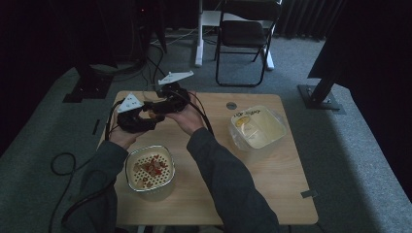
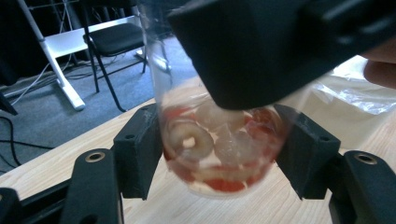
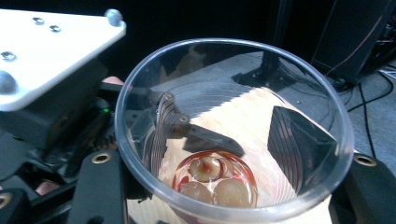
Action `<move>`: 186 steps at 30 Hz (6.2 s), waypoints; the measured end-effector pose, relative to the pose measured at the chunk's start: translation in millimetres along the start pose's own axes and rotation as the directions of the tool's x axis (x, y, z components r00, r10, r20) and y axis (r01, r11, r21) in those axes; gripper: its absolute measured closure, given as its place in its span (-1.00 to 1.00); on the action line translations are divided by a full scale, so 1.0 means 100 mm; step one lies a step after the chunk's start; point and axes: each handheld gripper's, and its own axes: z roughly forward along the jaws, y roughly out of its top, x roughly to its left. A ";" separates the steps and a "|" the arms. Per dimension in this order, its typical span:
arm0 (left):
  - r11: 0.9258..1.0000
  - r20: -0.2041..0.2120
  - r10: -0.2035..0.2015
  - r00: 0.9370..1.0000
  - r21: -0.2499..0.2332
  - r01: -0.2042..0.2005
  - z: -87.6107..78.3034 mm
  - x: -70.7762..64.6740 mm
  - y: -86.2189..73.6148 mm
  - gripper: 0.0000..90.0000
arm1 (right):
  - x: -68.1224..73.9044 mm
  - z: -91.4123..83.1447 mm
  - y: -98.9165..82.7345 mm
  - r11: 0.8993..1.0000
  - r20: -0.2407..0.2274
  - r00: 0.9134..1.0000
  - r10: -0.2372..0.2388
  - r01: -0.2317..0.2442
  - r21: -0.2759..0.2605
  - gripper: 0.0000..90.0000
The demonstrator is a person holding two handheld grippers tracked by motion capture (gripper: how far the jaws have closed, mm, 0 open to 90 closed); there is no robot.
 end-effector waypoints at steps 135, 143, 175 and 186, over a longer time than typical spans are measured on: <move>0.840 -0.577 0.531 0.621 0.457 -0.293 -0.75 0.29 -0.77 -0.06 | -0.06 -1.12 -3.11 0.939 0.422 0.899 0.117 -0.238 0.247 -0.68; 0.771 -0.532 0.623 0.574 0.540 -0.336 -0.82 0.31 -0.74 -0.06 | -0.07 -1.12 -3.12 0.941 0.417 0.900 0.124 -0.240 0.237 -0.68; 0.303 -0.211 0.951 0.226 0.785 -0.540 -0.75 0.11 -0.57 -0.04 | -0.06 -1.12 -3.13 0.945 0.410 0.904 0.123 -0.233 0.231 -0.67; 0.188 -0.134 0.982 0.136 0.803 -0.566 -0.71 0.04 -0.51 -0.04 | -0.06 -1.12 -3.13 0.946 0.408 0.905 0.120 -0.229 0.231 -0.66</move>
